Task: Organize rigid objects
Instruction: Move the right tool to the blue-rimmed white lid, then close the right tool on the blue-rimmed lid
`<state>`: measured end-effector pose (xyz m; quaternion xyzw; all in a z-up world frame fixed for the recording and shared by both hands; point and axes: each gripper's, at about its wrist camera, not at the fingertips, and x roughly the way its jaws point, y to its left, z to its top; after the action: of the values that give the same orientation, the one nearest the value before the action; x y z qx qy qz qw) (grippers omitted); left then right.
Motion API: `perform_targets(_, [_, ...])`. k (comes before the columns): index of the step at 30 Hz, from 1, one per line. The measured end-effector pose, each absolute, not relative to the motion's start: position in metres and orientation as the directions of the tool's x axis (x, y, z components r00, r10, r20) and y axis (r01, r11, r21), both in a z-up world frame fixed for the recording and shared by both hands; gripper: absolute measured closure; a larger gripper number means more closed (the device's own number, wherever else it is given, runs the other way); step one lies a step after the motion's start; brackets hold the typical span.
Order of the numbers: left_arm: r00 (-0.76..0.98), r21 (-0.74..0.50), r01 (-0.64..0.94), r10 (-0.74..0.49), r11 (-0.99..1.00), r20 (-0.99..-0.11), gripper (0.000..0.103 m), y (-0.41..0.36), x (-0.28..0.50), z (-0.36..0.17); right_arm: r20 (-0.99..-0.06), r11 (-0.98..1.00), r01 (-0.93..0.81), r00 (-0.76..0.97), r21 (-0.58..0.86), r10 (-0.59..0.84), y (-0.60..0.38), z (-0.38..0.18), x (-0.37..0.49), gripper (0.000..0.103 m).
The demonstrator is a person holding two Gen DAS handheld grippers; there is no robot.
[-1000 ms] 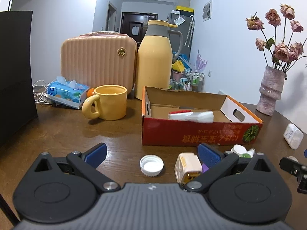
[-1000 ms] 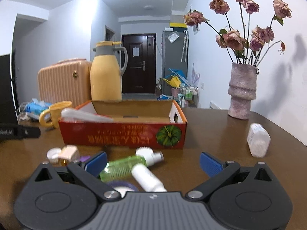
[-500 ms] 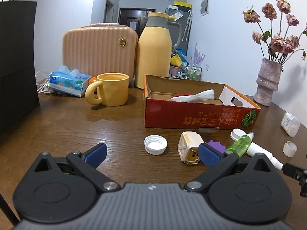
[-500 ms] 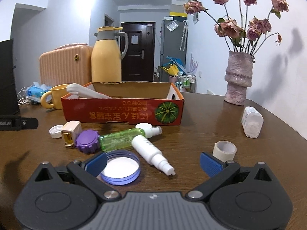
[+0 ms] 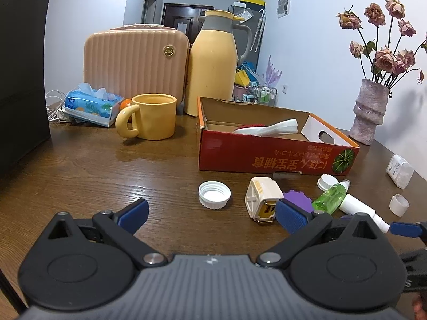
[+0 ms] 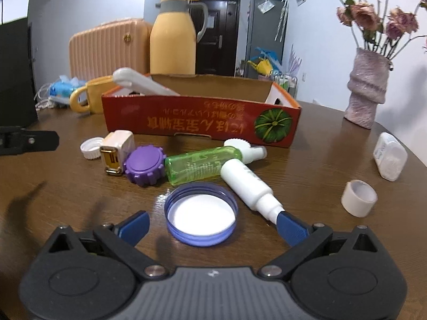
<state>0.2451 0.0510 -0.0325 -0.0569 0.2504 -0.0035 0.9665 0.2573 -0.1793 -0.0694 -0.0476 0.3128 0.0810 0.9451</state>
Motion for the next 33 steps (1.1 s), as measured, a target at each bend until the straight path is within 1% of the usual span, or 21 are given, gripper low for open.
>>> perform_targets(3, [0.874, -0.114, -0.016, -0.042, 0.993, -0.485, 0.0, 0.051, 0.244, -0.032, -0.612, 0.981, -0.191, 0.781, -0.046, 0.123, -0.169, -0.073, 0.269, 0.011])
perform_targets(5, [0.877, -0.118, -0.009, -0.049, 0.993, -0.478, 0.0, 0.051, 0.242, -0.032, -0.62, 0.981, -0.19, 0.775, -0.041, 0.125, -0.165, -0.075, 0.275, 0.014])
perform_targets(8, [0.875, -0.118, -0.007, -0.051, 0.993, -0.482, 0.0, 0.051, 0.243, -0.032, -0.629, 0.979, -0.201, 0.765, -0.027, 0.14, -0.161, -0.078, 0.279, 0.021])
perform_targets(9, [0.873, -0.116, -0.013, -0.045, 0.993, -0.486, 0.0, 0.051, 0.244, -0.032, -0.63, 0.98, -0.201, 0.763, -0.016, 0.146, -0.162, -0.078, 0.279, 0.026])
perform_targets(11, [0.871, -0.119, -0.03, -0.033, 0.992, -0.49, 0.0, 0.053, 0.244, -0.032, -0.623, 0.982, -0.189, 0.767, 0.007, 0.152, -0.165, -0.077, 0.278, 0.037])
perform_targets(15, [0.863, -0.159, -0.027, -0.057, 0.987, -0.501, 0.0, 0.059, 0.247, -0.033, -0.613, 0.983, -0.183, 0.775, 0.021, 0.157, -0.168, -0.078, 0.274, 0.038])
perform_targets(17, [0.861, -0.163, -0.022, -0.064, 0.986, -0.505, 0.0, 0.059, 0.247, -0.033, -0.59, 0.983, -0.18, 0.79, 0.034, 0.165, -0.172, -0.075, 0.27, 0.038])
perform_targets(21, [0.855, -0.143, -0.031, -0.048, 0.989, -0.516, 0.0, 0.055, 0.249, -0.036, -0.519, 0.985, -0.153, 0.838, 0.081, 0.172, -0.186, -0.066, 0.261, 0.038])
perform_targets(24, [0.846, -0.123, -0.028, -0.042, 0.992, -0.532, 0.0, 0.05, 0.253, -0.039, -0.483, 0.986, -0.145, 0.859, 0.086, 0.169, -0.194, -0.061, 0.258, 0.038])
perform_targets(30, [0.858, -0.079, -0.032, -0.013, 0.996, -0.514, 0.0, 0.034, 0.253, -0.039, -0.447, 0.98, -0.151, 0.874, 0.131, 0.194, -0.21, -0.056, 0.26, 0.038])
perform_targets(33, [0.858, -0.066, -0.019, -0.017, 0.998, -0.514, 0.0, 0.02, 0.255, -0.04, -0.421, 0.981, -0.152, 0.887, 0.123, 0.19, -0.217, -0.053, 0.259, 0.038])
